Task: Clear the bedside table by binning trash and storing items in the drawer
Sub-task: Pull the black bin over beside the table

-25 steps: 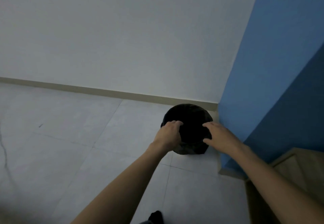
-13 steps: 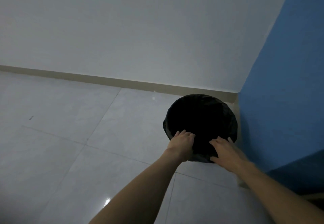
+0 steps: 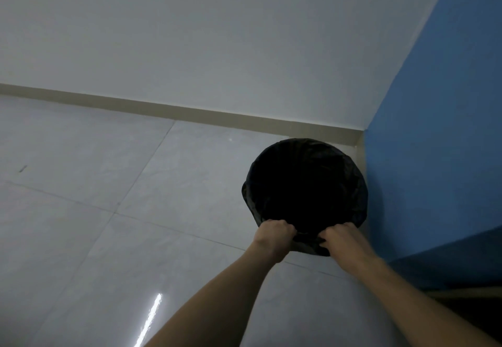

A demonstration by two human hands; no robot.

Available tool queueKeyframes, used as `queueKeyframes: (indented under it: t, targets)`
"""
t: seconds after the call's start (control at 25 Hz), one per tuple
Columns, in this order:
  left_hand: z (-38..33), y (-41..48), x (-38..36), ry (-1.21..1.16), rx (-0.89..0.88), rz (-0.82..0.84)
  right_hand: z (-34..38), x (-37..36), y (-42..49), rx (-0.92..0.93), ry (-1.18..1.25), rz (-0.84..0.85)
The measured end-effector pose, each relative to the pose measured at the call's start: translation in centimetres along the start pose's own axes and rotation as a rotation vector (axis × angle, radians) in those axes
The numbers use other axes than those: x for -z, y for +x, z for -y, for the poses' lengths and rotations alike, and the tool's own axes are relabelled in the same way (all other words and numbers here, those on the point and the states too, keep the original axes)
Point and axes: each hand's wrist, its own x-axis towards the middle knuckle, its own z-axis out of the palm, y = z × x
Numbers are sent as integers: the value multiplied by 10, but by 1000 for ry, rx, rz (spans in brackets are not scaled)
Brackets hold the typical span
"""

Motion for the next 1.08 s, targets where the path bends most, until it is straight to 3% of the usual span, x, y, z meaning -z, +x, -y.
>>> queueKeyframes:
  t: [0.4, 0.76, 0.88, 1.08]
  targets:
    - [-64, -161, -70, -60, -85, 204, 79, -54, -184, -95, 46, 226]
    - [-110, -278, -100, -49, -108, 494, 147, -82, -312, -148, 113, 420]
    - [-113, -284, -89, -147, -62, 470, 153, -53, -325, -216, 295, 349]
    - [-167, -251, -19, -666, 1, 133, 117, 37, -343, -383, 784, -59]
